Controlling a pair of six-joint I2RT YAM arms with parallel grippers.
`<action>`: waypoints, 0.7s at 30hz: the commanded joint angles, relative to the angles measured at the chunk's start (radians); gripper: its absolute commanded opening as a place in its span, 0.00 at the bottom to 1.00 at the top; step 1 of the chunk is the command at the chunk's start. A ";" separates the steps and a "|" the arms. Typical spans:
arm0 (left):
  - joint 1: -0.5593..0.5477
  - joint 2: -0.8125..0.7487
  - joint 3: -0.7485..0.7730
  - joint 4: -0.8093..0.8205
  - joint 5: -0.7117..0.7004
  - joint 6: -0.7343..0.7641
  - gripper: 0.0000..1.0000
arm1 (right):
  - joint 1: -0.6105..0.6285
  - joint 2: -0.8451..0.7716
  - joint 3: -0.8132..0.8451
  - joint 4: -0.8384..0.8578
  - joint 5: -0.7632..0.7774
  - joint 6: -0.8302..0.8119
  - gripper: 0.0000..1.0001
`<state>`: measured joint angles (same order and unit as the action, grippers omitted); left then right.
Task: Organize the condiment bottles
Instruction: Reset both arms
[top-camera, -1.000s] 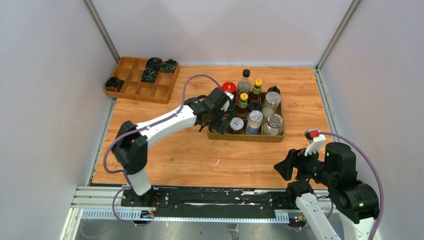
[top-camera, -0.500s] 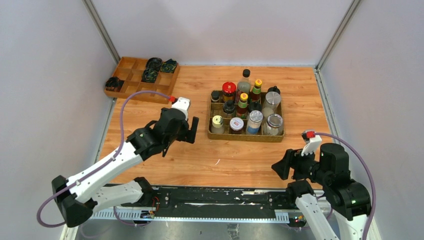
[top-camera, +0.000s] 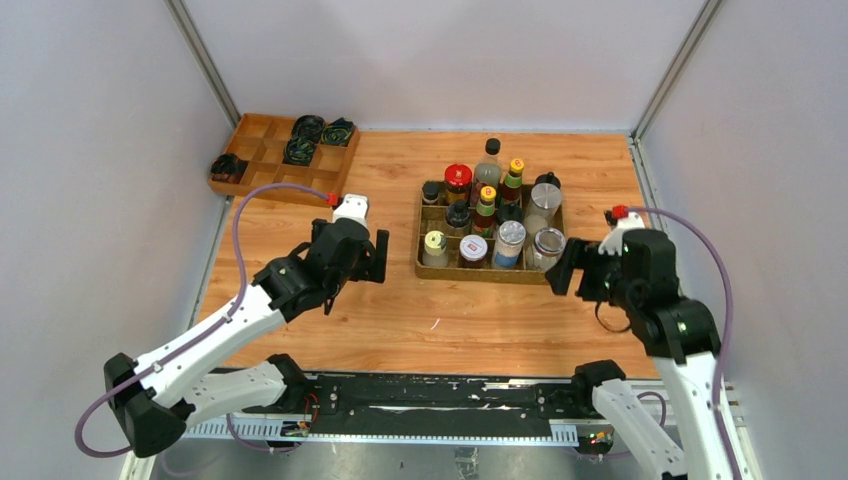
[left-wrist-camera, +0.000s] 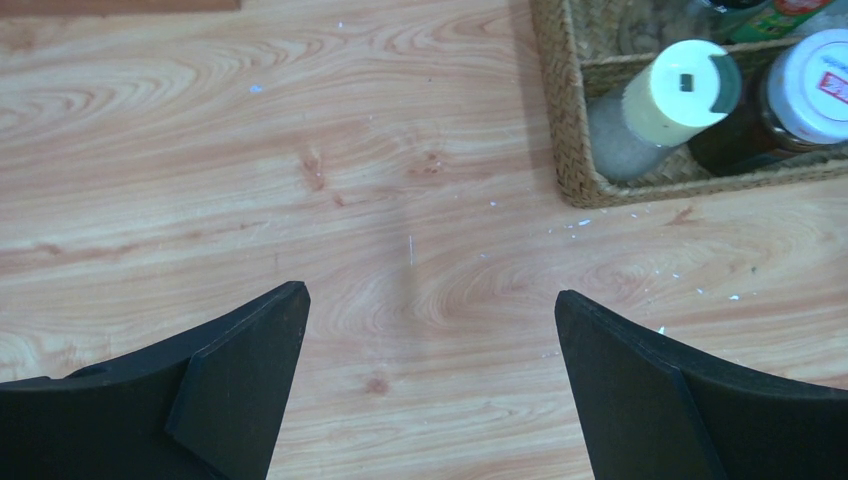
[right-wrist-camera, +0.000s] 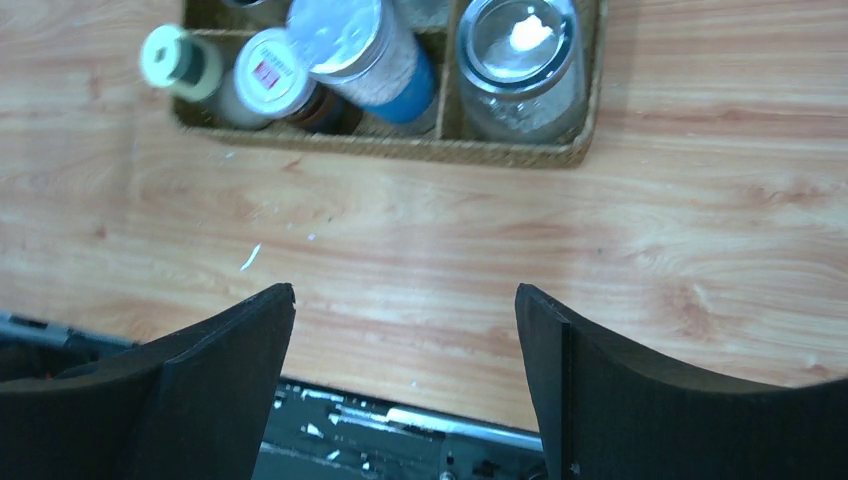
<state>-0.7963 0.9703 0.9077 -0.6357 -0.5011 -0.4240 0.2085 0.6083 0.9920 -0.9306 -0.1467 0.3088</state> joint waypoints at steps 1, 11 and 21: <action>0.048 0.064 -0.021 0.037 0.029 -0.041 1.00 | -0.049 0.186 0.013 0.141 0.127 0.029 0.87; 0.068 -0.089 -0.242 0.388 -0.324 0.163 1.00 | -0.296 0.011 -0.293 0.576 0.290 -0.181 0.85; 0.130 -0.222 -0.479 0.782 -0.405 0.372 1.00 | -0.294 -0.106 -0.689 0.996 0.224 -0.205 1.00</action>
<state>-0.7208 0.7998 0.5121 -0.0914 -0.8631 -0.1352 -0.0742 0.5514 0.4427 -0.1688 0.0490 0.1356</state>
